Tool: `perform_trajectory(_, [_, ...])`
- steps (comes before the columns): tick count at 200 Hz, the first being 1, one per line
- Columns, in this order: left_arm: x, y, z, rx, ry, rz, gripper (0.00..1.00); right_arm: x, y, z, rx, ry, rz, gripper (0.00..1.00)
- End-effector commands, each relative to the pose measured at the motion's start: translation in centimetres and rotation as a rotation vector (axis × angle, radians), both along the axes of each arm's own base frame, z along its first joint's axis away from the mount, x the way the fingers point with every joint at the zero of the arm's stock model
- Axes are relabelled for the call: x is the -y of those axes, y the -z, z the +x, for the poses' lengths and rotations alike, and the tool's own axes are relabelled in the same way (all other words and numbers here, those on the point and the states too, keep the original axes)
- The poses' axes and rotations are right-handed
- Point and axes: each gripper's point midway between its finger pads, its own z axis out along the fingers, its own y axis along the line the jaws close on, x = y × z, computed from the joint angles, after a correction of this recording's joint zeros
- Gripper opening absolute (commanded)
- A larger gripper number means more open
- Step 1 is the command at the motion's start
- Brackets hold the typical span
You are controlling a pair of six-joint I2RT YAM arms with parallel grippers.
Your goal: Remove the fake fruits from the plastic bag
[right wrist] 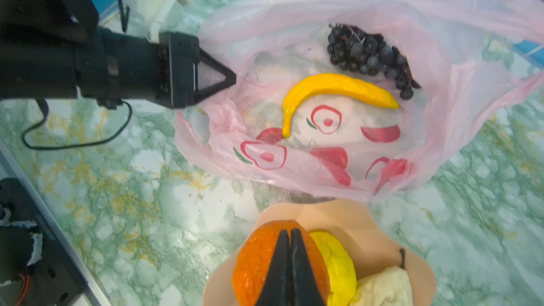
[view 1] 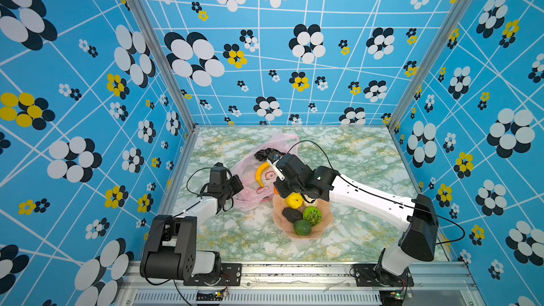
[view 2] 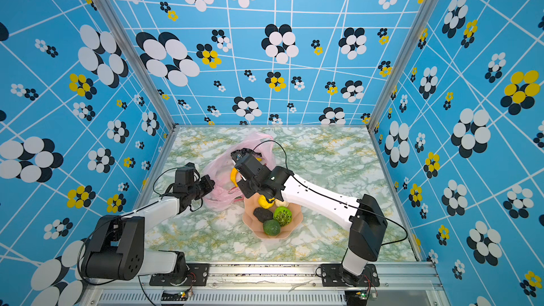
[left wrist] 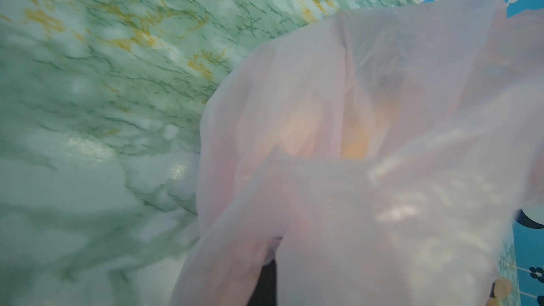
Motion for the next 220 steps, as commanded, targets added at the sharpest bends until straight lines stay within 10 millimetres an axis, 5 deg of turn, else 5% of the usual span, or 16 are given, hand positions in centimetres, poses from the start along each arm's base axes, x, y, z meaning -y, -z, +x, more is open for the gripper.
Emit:
perform_trajectory(1, [0.3,-0.5,0.3,0.005,0.023,0.011,0.0,2.6,1.5,-1.3,-0.047,0.057,-0.051,0.0])
perform_trajectory(96, [0.3,0.1,0.3,-0.01,0.021,0.015,0.0,5.9,5.8,-2.9,-0.117,0.139,-0.107,0.0])
perform_trajectory(220, [0.4,0.1,0.3,-0.008,0.025,0.02,0.0,6.6,8.6,-3.3,-0.111,0.158,-0.149,0.0])
